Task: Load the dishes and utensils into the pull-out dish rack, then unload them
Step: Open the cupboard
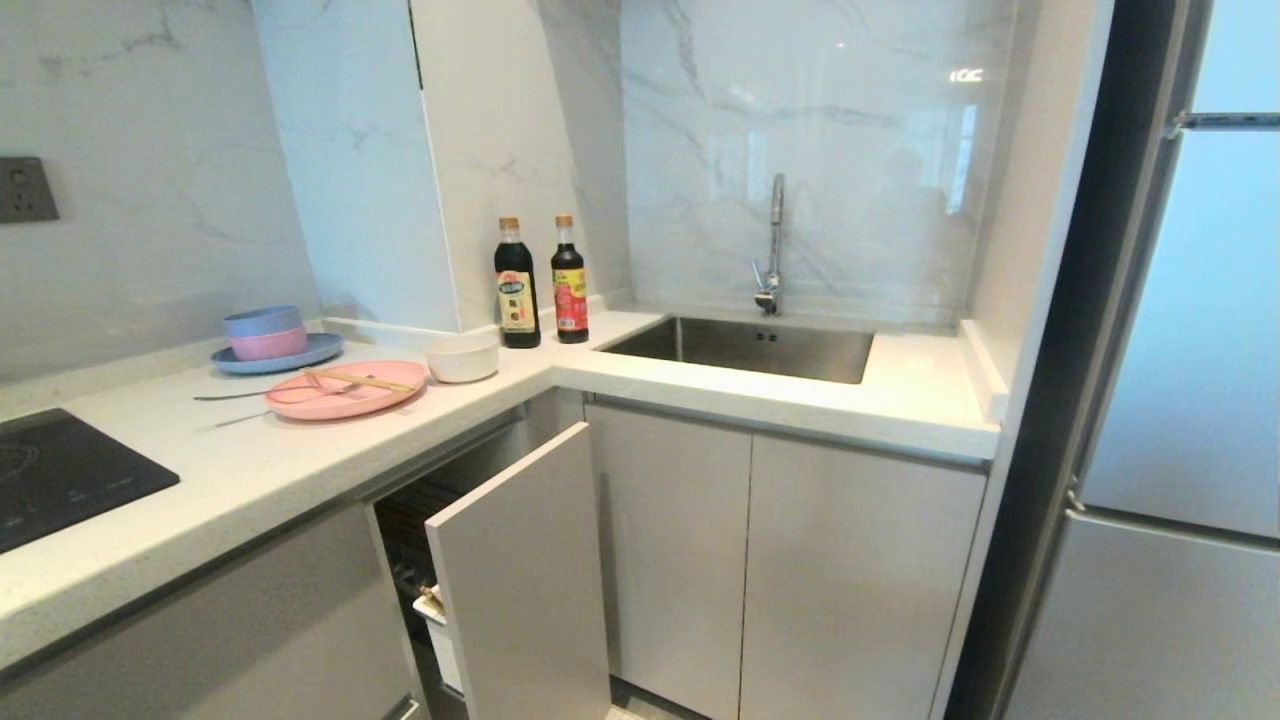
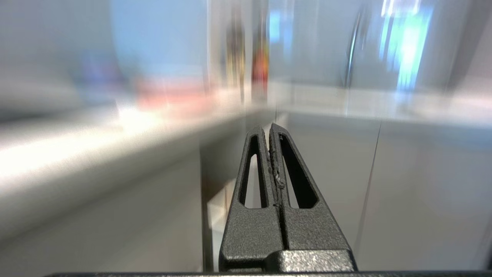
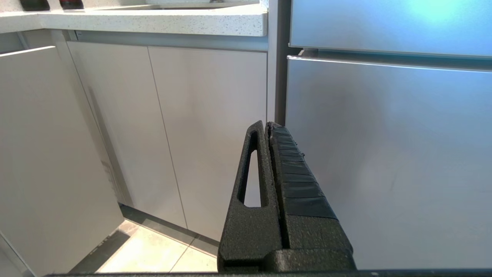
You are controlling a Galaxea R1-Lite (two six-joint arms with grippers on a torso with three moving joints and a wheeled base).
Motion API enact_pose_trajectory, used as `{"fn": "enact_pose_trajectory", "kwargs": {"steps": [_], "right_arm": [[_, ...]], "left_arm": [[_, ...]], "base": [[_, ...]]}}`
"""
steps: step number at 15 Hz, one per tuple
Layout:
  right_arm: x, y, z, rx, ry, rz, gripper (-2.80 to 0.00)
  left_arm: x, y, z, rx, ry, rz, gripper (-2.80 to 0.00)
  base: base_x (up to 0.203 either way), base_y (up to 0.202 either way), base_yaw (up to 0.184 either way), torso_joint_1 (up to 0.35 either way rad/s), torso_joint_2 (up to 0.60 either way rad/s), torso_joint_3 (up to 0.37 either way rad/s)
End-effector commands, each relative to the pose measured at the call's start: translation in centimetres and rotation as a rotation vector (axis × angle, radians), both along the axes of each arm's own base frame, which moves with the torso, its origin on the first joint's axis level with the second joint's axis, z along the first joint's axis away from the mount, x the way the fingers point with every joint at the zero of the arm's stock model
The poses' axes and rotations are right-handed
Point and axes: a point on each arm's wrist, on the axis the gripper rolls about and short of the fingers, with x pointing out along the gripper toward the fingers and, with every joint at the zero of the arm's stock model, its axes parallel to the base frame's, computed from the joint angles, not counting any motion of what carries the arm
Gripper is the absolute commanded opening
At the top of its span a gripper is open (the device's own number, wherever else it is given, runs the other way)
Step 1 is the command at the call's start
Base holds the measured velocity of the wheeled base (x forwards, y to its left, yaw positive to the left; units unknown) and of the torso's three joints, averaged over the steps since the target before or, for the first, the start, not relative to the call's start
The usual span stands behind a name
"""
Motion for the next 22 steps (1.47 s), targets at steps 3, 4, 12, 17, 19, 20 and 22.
{"fn": "enact_pose_trajectory", "kwargs": {"steps": [3,4,12,17,19,20,22], "right_arm": [[0.0,0.0,0.0,0.000,0.001,0.000,-2.80],[0.0,0.0,0.0,0.000,0.002,0.000,-2.80],[0.0,0.0,0.0,0.000,0.002,0.001,-2.80],[0.0,0.0,0.0,0.000,0.000,0.000,-2.80],[0.0,0.0,0.0,0.000,0.002,0.000,-2.80],[0.0,0.0,0.0,0.000,0.002,0.000,-2.80],[0.0,0.0,0.0,0.000,0.002,0.000,-2.80]], "left_arm": [[-4.6,0.0,10.7,0.049,-0.152,0.036,-2.80],[-4.1,0.1,13.2,0.072,-0.133,0.046,-2.80],[8.8,0.1,26.1,0.051,0.030,0.059,-2.80],[19.1,-0.2,25.4,-0.082,0.245,0.034,-2.80],[23.4,-0.3,24.2,-0.087,0.338,0.036,-2.80],[25.5,-0.4,23.6,-0.087,0.377,0.037,-2.80],[29.2,-0.5,22.3,-0.086,0.452,0.039,-2.80]], "base": [[0.000,0.000,0.000,0.000,0.00,0.000],[0.000,0.000,0.000,0.000,0.00,0.000],[0.000,0.000,0.000,0.000,0.00,0.000],[0.000,0.000,0.000,0.000,0.00,0.000],[0.000,0.000,0.000,0.000,0.00,0.000],[0.000,0.000,0.000,0.000,0.00,0.000],[0.000,0.000,0.000,0.000,0.00,0.000]]}}
